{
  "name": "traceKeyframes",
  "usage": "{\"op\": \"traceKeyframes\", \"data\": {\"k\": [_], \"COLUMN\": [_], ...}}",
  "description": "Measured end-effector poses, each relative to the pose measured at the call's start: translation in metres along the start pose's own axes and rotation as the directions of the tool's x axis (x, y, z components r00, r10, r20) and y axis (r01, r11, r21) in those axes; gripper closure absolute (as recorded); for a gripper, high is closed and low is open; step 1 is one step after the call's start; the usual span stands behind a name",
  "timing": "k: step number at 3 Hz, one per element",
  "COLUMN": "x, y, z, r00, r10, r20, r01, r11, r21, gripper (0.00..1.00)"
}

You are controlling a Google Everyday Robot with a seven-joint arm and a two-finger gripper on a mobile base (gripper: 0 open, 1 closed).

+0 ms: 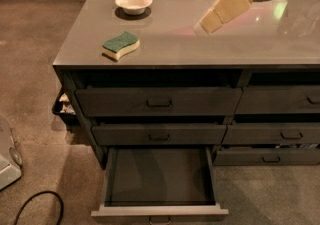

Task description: Place sponge into bottom drawer

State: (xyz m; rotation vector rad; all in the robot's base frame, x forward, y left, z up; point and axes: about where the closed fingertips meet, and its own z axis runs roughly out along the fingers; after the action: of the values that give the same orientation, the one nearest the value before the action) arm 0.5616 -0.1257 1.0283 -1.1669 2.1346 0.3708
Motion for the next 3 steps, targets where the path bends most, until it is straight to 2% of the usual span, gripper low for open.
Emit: {"op": "traceKeyframes", "data": {"k": [1, 2, 3], "x": [0.0, -0.008, -0.014], "y": [0.001, 0.006, -0.001], "z": [0.005, 0.055, 0.13], "r00": [1.0, 1.0, 0.998], "r10": [0.01, 0.019, 0.054], "r20": [0.007, 0.004, 0.018], "r01": [-0.01, -0.019, -0.054], "r11": [0.9999, 0.9998, 0.9983], "r21": [0.005, 0.0, 0.02], "gripper": [0.0, 0.0, 0.0]}}
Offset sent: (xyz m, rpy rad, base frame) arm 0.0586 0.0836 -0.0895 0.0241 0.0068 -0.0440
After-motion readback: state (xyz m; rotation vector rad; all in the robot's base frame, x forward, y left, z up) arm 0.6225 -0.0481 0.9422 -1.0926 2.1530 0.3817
